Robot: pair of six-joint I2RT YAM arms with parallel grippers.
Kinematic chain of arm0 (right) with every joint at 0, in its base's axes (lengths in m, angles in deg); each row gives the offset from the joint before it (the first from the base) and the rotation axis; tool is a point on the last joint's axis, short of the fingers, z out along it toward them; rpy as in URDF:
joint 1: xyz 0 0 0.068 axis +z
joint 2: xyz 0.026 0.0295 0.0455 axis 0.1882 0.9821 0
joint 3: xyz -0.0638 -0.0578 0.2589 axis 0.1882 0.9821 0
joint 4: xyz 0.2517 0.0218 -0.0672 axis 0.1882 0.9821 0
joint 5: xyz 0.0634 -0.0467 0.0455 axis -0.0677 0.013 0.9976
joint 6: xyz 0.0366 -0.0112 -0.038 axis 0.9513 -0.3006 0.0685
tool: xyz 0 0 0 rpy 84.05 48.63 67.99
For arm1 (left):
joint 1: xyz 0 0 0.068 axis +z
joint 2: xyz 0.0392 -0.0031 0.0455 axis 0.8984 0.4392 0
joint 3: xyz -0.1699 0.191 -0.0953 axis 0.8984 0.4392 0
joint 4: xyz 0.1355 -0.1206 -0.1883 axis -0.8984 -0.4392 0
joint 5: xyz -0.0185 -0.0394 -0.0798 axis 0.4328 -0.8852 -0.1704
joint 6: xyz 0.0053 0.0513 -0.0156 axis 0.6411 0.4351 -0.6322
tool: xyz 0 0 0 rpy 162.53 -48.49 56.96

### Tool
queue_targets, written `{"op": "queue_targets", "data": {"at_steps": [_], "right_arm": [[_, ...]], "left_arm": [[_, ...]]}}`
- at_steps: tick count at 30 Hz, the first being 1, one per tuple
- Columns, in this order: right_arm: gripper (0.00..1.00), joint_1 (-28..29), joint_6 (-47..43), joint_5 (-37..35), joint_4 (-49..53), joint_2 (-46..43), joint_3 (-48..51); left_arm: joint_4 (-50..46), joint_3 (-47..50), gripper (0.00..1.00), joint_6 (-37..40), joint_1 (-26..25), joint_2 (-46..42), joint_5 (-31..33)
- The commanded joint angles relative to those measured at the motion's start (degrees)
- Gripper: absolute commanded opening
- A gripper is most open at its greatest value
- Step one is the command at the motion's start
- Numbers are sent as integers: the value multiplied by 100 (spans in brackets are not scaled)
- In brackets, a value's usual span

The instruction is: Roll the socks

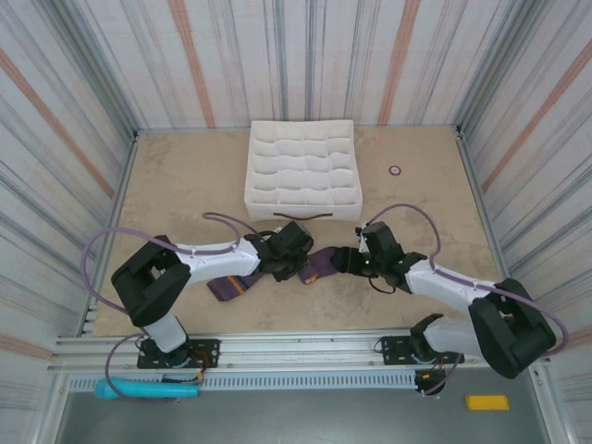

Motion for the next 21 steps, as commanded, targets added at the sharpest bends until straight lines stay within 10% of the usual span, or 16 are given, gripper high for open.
{"op": "queue_targets", "data": {"at_steps": [1,21], "right_arm": [[73,434,-507,-822,368,-530,91],[69,3115,-1992,-2982,-834,-1114,692]], "left_arm": [[-404,148,0,-701,-153,-120,422],[-589,-176,0,-1139,-198,116,-60]]}}
